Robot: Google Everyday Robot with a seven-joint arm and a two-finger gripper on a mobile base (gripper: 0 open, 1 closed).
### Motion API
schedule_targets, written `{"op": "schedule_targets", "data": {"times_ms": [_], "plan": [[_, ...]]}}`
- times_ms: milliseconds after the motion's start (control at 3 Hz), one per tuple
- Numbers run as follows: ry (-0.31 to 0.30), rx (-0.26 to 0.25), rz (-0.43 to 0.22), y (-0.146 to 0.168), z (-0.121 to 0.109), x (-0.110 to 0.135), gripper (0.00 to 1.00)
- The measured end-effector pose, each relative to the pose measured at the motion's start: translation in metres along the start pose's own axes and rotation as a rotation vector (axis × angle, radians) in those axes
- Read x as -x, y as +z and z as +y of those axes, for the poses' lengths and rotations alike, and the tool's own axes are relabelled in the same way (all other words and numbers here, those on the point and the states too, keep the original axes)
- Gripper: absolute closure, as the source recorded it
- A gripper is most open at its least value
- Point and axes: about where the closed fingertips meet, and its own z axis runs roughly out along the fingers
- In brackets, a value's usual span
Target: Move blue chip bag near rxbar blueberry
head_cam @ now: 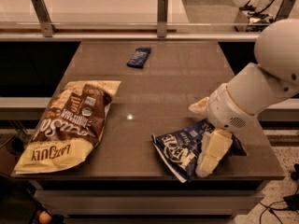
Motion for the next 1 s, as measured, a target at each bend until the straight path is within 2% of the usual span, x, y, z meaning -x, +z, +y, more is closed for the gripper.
{"op": "schedule_targets", "data": {"times_ms": [333,1000], "plan": [[-0.005,0.003,-0.007,0.0012,0.0006,0.0026,0.17],[-0.010,0.005,-0.006,0.0021,0.0018,0.0048,0.64]]}}
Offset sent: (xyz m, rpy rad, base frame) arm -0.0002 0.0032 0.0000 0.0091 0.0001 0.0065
